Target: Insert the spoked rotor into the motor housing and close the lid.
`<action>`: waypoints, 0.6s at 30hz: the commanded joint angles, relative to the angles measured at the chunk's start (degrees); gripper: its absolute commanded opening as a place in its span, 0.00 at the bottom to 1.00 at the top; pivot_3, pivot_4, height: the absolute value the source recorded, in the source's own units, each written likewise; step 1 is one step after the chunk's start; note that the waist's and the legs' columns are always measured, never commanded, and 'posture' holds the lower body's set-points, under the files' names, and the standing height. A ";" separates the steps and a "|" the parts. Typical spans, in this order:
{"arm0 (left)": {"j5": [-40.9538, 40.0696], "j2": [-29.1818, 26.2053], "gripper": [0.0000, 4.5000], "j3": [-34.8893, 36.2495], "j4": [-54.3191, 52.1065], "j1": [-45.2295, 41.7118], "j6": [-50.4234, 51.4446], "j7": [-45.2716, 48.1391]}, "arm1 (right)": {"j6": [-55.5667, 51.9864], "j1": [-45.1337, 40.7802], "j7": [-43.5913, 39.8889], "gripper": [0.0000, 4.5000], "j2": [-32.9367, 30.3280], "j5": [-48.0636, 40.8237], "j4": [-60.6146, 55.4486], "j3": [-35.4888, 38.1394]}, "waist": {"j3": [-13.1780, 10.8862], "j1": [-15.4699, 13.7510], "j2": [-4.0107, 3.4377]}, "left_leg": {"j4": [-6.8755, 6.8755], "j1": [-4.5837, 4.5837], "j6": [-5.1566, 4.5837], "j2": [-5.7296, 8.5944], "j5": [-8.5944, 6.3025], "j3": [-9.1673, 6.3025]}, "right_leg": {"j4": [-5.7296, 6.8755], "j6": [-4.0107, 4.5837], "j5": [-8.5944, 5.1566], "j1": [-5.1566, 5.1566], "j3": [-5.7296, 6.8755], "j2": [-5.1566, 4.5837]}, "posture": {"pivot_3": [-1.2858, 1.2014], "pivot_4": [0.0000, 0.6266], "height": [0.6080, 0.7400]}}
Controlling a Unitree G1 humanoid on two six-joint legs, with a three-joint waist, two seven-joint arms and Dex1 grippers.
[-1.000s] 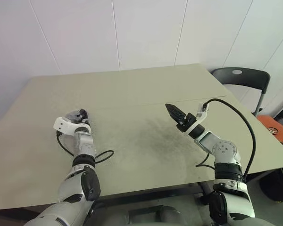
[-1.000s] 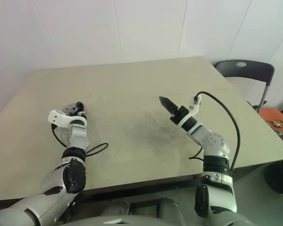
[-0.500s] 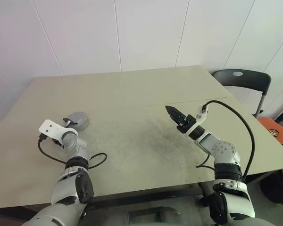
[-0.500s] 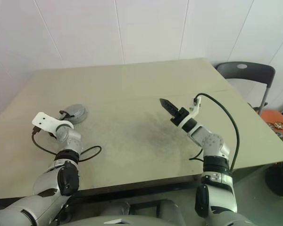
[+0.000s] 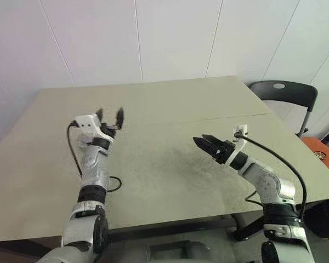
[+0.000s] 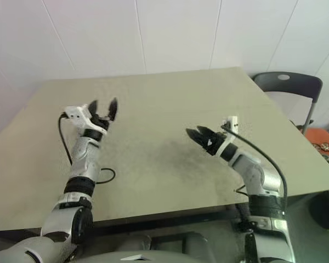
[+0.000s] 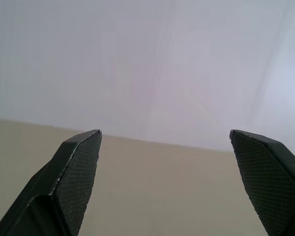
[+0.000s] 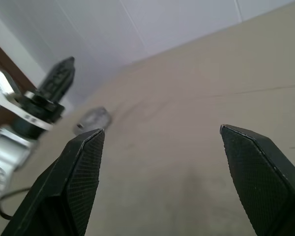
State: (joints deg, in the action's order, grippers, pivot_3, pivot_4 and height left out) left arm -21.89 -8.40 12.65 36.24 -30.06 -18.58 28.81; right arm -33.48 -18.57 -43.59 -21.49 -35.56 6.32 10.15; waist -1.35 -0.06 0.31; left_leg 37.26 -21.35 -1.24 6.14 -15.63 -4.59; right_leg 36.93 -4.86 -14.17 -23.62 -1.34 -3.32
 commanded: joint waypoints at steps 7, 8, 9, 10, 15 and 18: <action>-0.95 -7.21 1.00 -10.75 -18.45 8.87 13.47 20.24 | 9.07 -1.92 -2.39 0.99 -2.66 4.05 -6.54 -1.38 | -0.02 -0.48 -0.03 | 0.03 0.05 0.01 -0.06 0.01 -0.03 | 0.04 0.02 0.00 0.04 0.01 0.06 | 0.52 0.00 1.00; -0.85 -8.06 1.00 -11.30 -19.98 9.75 13.94 21.22 | 9.60 -1.25 -3.90 0.99 -3.16 4.40 -7.68 -2.48 | -0.02 -0.63 -0.02 | 0.03 0.04 0.01 -0.05 0.01 -0.03 | 0.03 0.02 0.00 0.04 0.00 0.06 | 0.52 0.00 1.00; -0.99 -8.88 1.00 -11.67 -21.81 10.78 14.33 22.30 | 10.46 -0.39 -5.29 0.99 -3.68 5.04 -8.94 -3.67 | -0.02 -0.68 -0.03 | 0.03 0.04 0.01 -0.05 0.01 -0.03 | 0.02 0.02 0.00 0.05 0.00 0.05 | 0.52 0.00 1.00; -1.44 -9.85 1.00 -12.08 -24.11 12.10 15.44 23.30 | 10.59 0.54 -6.53 0.99 -4.07 4.99 -10.28 -4.55 | -0.03 -0.69 -0.03 | 0.03 0.03 0.00 -0.05 0.01 -0.03 | 0.00 0.03 0.00 0.04 0.00 0.05 | 0.52 0.00 1.00; -2.42 -11.33 1.00 -12.40 -30.75 15.82 18.74 23.96 | 12.25 2.80 -7.46 0.99 -4.96 6.81 -11.11 -6.11 | -0.05 -0.86 -0.06 | 0.01 0.02 0.00 -0.04 0.01 -0.04 | -0.08 0.04 -0.01 0.08 0.01 0.03 | 0.52 0.00 1.00; -2.08 -11.41 1.00 -12.35 -32.45 16.85 19.56 23.68 | 13.41 3.56 -7.44 0.99 -5.34 8.29 -10.60 -6.75 | -0.06 -0.84 -0.07 | 0.05 0.07 0.01 -0.04 0.00 -0.05 | -0.10 0.06 -0.03 0.16 0.03 0.02 | 0.52 0.00 1.00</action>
State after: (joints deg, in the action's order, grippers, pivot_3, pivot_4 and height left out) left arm -23.26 -19.50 0.24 6.43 -13.02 0.82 52.44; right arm -21.83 -14.59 -50.80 -26.07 -27.98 -2.98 3.29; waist -1.41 -0.90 0.25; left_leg 37.31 -21.27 -1.23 6.09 -15.63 -4.64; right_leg 36.82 -4.80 -14.20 -23.45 -1.31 -3.30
